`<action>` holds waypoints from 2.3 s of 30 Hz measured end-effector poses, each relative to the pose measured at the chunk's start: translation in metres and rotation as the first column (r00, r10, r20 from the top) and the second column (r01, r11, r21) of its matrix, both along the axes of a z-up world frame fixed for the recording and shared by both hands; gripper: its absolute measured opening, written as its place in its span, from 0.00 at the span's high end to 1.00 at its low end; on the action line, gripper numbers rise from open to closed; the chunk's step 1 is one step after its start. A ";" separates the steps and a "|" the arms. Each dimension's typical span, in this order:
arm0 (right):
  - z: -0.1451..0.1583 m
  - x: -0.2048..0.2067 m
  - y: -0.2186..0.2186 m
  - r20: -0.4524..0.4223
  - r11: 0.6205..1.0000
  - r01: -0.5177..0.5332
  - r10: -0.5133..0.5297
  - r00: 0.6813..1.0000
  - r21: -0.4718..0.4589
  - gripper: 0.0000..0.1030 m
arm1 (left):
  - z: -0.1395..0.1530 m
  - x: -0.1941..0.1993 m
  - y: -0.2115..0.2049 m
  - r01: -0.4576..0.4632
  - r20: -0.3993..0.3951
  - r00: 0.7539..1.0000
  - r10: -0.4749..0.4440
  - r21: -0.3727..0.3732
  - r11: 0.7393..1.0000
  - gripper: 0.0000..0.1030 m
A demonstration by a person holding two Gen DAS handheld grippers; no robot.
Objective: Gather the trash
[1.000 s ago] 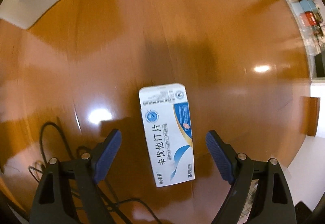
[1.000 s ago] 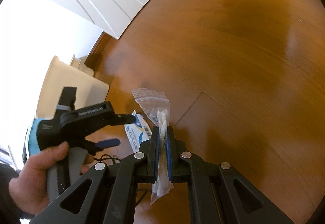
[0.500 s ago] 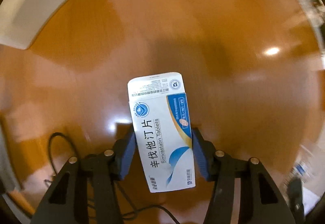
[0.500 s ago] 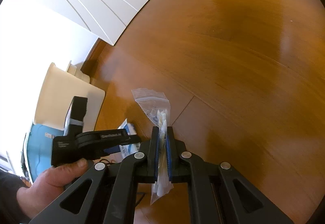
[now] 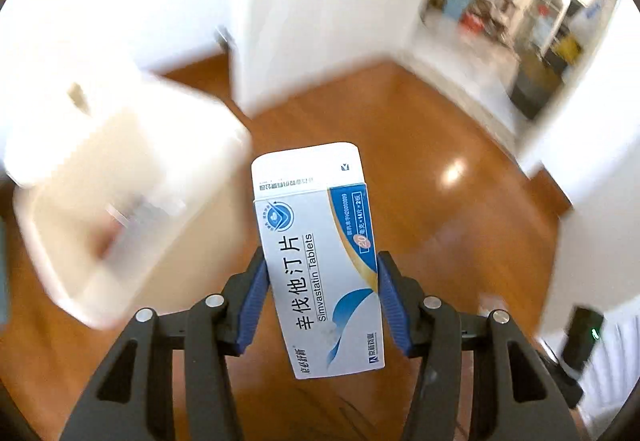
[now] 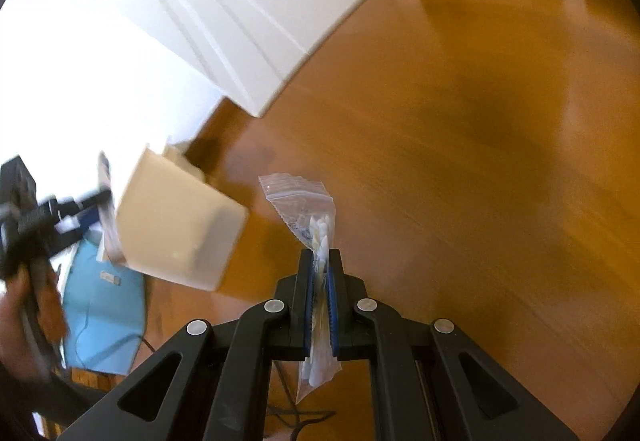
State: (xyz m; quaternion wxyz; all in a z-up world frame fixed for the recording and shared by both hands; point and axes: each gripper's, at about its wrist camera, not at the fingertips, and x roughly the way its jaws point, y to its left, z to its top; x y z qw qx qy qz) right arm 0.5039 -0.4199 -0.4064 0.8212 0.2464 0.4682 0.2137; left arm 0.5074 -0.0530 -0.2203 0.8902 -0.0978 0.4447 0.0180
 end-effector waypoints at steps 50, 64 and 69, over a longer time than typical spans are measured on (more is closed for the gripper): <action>0.233 0.028 0.467 0.028 0.806 -0.291 0.355 0.935 -0.515 0.26 | 0.150 -0.172 0.219 -0.148 0.095 0.985 0.146 0.021 0.989 0.15; 0.430 -0.285 0.342 0.419 0.756 0.086 0.261 0.870 -0.649 0.00 | 0.257 -0.393 0.151 -0.060 0.143 0.989 0.029 0.219 0.974 0.15; 0.429 -0.341 0.332 0.322 0.781 -0.016 0.276 0.906 -0.624 0.00 | 0.260 -0.433 0.142 -0.056 0.096 0.995 0.041 0.158 0.986 0.15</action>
